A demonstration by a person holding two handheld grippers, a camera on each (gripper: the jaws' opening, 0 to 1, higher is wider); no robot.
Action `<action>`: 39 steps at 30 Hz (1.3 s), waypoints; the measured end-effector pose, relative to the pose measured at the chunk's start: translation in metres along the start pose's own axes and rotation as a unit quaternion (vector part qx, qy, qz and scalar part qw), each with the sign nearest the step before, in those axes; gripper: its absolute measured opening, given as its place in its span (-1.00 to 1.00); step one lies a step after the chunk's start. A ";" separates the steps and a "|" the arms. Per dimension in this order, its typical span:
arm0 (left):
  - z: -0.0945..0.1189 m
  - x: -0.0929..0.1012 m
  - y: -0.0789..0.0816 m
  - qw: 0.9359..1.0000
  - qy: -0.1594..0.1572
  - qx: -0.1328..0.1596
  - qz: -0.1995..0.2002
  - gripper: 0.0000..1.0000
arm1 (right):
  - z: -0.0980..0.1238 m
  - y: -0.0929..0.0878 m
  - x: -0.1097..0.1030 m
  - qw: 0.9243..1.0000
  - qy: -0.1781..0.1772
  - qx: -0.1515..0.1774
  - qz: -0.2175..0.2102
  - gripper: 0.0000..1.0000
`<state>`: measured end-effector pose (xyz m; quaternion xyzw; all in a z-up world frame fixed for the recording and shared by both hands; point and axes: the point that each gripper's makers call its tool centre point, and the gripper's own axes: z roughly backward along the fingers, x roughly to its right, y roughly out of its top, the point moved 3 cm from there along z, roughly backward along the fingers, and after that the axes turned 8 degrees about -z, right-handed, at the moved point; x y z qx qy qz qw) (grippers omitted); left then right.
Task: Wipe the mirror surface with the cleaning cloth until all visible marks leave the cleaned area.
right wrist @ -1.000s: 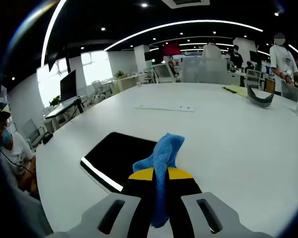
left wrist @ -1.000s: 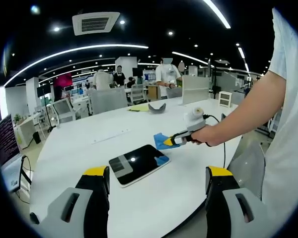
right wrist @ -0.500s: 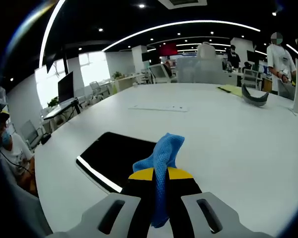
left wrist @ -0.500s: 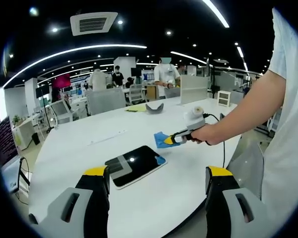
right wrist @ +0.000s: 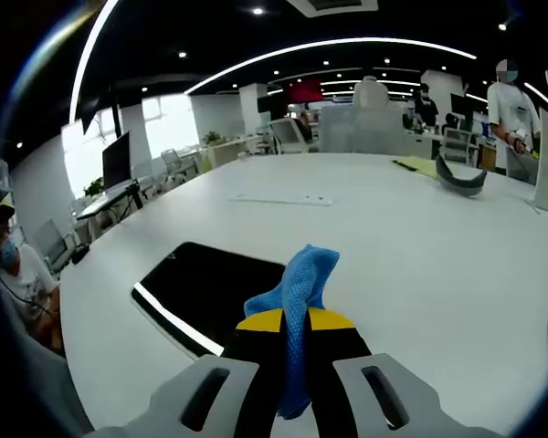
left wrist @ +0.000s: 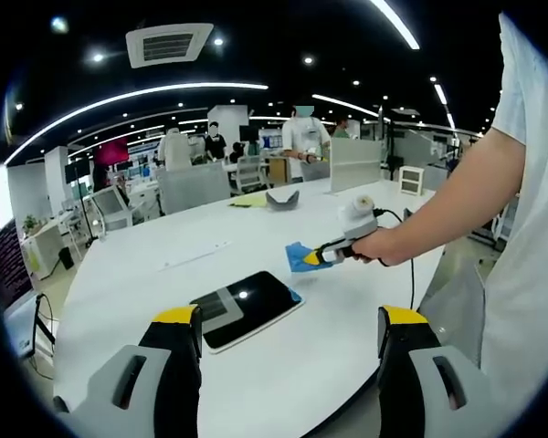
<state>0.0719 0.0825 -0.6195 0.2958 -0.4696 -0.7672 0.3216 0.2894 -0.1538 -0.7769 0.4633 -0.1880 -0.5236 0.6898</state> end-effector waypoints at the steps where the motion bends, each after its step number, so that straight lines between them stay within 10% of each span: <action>1: 0.000 0.000 0.000 1.000 0.001 0.000 0.000 0.58 | 0.000 0.000 0.001 1.000 -0.001 0.000 0.000 -0.94; 39: -0.003 0.007 -0.003 1.000 0.007 -0.015 0.004 0.58 | 0.002 -0.010 0.027 1.000 -0.010 -0.017 0.001 -0.94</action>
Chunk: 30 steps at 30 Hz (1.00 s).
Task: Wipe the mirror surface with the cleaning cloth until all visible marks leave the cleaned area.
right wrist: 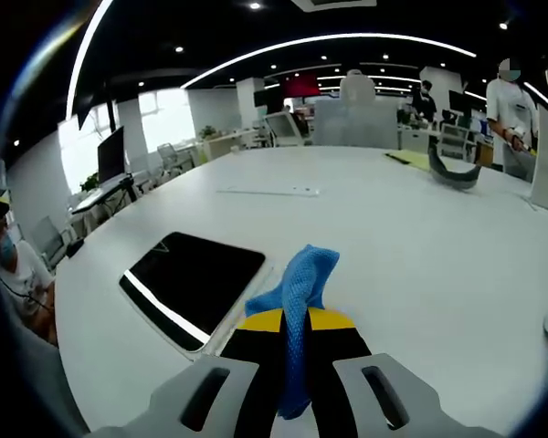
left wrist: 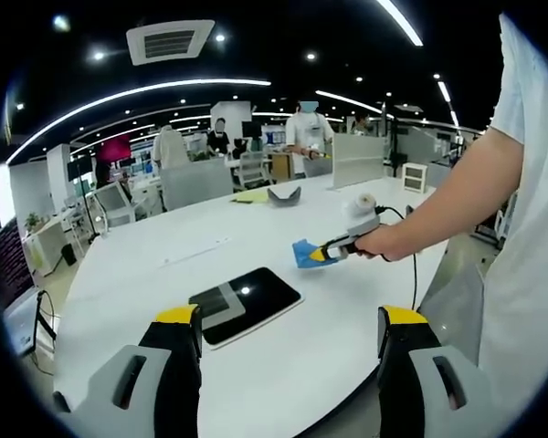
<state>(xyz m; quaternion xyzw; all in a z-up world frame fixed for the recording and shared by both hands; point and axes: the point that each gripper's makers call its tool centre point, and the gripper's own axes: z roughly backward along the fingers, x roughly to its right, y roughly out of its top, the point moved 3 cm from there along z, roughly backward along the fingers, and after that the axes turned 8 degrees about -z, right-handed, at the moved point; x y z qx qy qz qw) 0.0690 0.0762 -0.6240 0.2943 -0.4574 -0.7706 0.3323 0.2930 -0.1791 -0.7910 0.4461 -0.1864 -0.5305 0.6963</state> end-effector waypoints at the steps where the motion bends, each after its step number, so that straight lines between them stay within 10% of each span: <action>1: 0.000 0.000 0.000 1.000 0.001 -0.001 0.001 0.58 | -0.001 -0.001 0.002 1.000 0.000 -0.002 -0.002 -0.94; 30: -0.017 0.001 -0.001 0.999 0.007 -0.031 0.009 0.57 | -0.033 -0.031 0.012 0.999 0.030 -0.034 0.027 -0.94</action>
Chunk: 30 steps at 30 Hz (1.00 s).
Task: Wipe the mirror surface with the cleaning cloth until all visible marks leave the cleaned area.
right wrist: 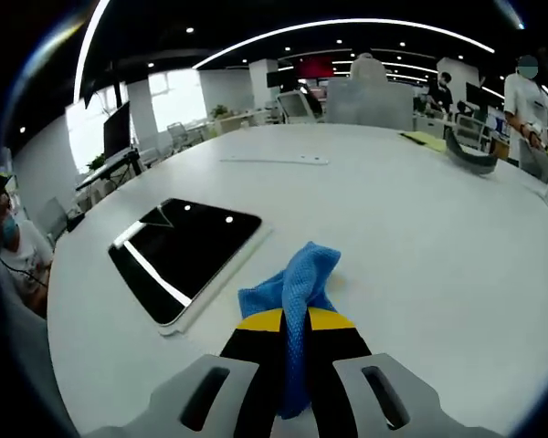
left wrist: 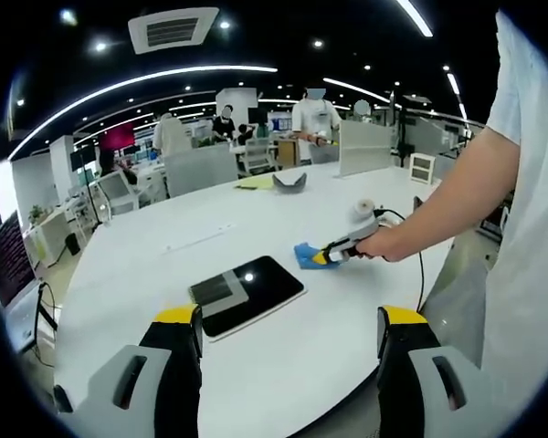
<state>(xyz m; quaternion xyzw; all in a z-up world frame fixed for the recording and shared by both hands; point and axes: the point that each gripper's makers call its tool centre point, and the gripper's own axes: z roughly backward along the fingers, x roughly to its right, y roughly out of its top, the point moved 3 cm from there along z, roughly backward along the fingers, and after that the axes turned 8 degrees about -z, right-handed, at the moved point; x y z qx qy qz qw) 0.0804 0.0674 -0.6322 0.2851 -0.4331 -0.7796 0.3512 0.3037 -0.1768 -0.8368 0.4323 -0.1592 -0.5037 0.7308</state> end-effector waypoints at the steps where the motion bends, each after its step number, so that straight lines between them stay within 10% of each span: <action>1: -0.001 0.000 0.000 1.000 0.000 0.000 0.001 0.57 | 0.000 0.000 -0.001 1.000 0.003 0.002 0.004 -0.94; 30: -0.007 0.004 -0.003 1.000 -0.004 -0.010 -0.007 0.57 | 0.007 -0.010 -0.018 0.988 0.110 0.010 0.112 -0.38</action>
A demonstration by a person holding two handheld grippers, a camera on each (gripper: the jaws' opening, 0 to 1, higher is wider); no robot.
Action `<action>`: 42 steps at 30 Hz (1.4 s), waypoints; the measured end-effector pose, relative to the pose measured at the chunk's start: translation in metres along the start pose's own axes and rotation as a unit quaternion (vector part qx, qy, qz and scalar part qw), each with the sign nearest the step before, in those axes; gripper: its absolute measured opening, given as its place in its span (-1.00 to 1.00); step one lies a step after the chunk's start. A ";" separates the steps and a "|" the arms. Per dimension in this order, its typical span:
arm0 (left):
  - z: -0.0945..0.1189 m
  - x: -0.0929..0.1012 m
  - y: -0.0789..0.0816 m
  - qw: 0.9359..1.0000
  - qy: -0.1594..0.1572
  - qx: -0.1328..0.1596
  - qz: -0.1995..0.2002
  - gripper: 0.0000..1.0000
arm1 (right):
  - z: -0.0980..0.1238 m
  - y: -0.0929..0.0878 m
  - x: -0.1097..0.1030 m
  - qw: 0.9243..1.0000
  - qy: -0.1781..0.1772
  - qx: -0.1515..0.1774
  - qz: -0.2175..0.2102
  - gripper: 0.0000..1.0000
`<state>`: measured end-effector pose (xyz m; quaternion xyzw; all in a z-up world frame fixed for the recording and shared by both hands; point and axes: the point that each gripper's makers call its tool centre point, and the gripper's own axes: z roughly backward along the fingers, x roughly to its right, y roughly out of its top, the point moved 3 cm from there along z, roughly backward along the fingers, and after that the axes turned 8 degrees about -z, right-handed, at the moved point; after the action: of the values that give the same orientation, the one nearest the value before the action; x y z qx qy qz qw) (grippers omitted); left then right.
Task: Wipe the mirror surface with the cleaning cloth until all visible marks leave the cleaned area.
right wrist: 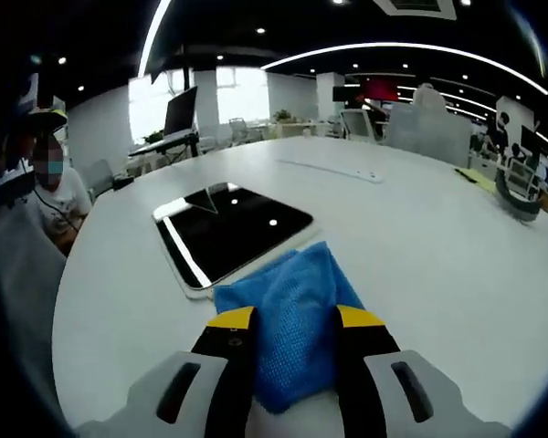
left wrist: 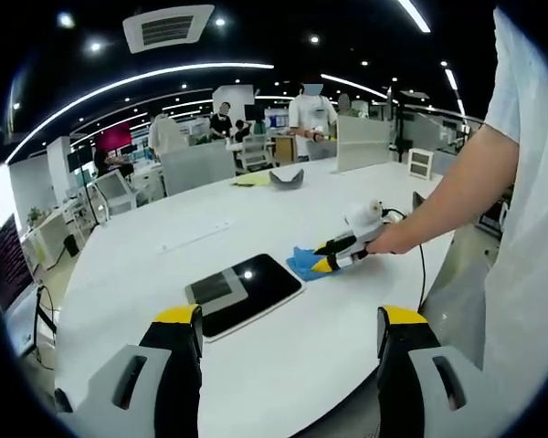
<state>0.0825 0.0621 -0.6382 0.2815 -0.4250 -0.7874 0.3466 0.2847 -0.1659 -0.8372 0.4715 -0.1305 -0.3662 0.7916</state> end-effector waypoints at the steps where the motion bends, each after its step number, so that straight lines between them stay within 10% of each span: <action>1: 0.000 0.000 0.000 1.000 0.001 0.000 0.000 0.57 | 0.000 -0.001 0.001 1.000 0.003 -0.002 0.004 -0.37; 16: 0.000 -0.001 0.000 1.000 -0.005 0.003 -0.002 0.57 | 0.001 0.005 -0.001 0.999 0.005 -0.039 0.006 -0.22; 25: 0.007 -0.013 -0.002 1.000 -0.005 0.007 -0.005 0.57 | 0.023 0.038 -0.018 1.000 0.001 0.004 -0.007 -0.09; 42: 0.022 -0.036 -0.002 0.999 -0.019 0.022 -0.020 0.59 | 0.084 0.097 -0.108 0.999 0.012 0.049 0.002 0.16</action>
<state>0.0873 0.1015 -0.6245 0.2821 -0.4430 -0.7898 0.3167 0.2079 -0.1168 -0.6969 0.5137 -0.1393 -0.3523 0.7698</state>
